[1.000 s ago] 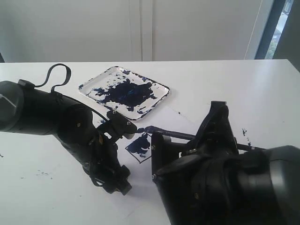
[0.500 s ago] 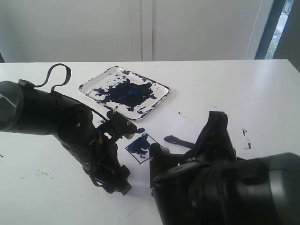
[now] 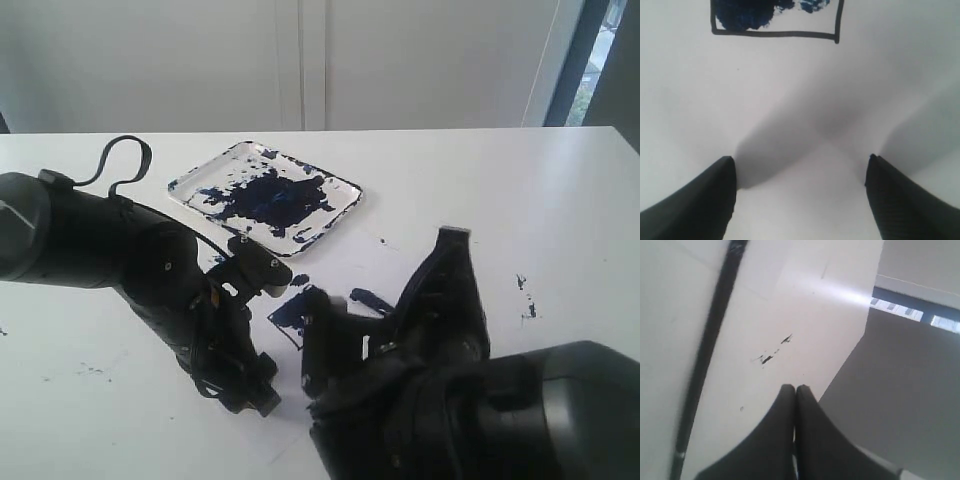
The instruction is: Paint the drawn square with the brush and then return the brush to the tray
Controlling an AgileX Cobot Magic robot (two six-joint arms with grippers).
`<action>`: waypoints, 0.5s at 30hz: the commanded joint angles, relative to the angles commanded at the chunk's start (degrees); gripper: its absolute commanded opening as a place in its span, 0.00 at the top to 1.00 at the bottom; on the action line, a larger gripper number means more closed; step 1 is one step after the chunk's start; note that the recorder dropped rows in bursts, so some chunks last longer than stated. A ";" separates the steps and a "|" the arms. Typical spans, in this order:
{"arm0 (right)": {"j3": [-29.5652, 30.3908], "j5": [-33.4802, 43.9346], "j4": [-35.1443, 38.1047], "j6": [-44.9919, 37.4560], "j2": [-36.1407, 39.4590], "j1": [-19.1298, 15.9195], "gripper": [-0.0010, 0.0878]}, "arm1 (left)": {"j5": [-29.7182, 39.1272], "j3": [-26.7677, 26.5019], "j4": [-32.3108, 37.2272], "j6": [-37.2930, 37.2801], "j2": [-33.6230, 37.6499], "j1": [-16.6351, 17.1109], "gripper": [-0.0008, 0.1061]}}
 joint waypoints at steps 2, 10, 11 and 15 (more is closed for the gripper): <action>0.00 0.00 1.73 4.31 0.00 -1.66 0.88 | 0.11 0.00 0.00 0.00 0.00 0.00 0.29; 0.12 -11.85 12.62 13.98 -0.12 -7.95 0.27 | 0.11 0.00 0.00 0.00 0.00 0.00 0.29; 0.64 -13.10 13.04 13.98 -0.56 -7.95 0.31 | 0.24 0.00 0.00 0.00 0.00 0.00 0.29; 5.10 -14.22 14.31 14.48 -2.83 -9.63 0.35 | 0.35 0.00 0.00 0.00 0.00 0.00 0.29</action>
